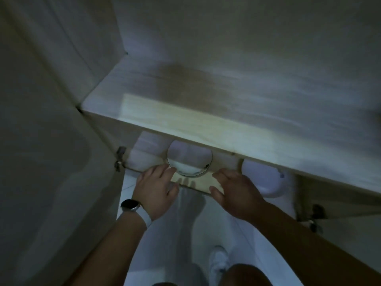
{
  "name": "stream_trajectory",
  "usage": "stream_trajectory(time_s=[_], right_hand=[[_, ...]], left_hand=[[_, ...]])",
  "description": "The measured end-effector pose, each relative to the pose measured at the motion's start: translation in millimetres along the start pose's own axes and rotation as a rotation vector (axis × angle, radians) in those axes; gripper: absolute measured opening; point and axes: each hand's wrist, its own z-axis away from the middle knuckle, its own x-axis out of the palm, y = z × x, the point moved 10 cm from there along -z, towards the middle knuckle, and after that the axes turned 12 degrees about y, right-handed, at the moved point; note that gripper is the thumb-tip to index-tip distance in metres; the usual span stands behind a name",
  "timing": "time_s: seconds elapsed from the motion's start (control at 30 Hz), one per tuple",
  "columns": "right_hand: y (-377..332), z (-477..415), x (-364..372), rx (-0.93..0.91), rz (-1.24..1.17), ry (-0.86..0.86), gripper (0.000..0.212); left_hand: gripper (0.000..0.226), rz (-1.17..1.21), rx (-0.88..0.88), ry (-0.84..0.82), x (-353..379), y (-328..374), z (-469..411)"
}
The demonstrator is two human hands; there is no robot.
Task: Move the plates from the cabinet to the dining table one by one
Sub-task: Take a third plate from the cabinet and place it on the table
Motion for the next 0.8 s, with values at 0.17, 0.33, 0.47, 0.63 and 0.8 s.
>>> stream_trajectory(time_s=[0.17,0.33,0.47,0.63,0.8], right_hand=[[27.6,-12.6,80.2,0.019,-0.043,0.068,0.048],[57.9,-31.0,140.6,0.105,-0.067,0.101,0.052],[86.1,-54.3,168.9,0.241,-0.156,0.080,0.060],[109.2,-79.4,199.4,0.361,-0.243,0.059,0.059],[125.4,-97.5,203.0,0.474,-0.397,0.140,0.058]], left_hand=[[0.054,-0.029,-0.036,-0.094,98.4,-46.5,10.3],[0.048,0.046,-0.227,-0.114,151.4,-96.9,8.5],[0.049,0.222,-0.380,-0.056,170.4,-115.9,-16.6],[0.036,0.477,-0.494,-0.003,191.6,-130.3,-43.1],[0.032,0.532,-0.587,0.002,211.4,-143.1,-54.6]])
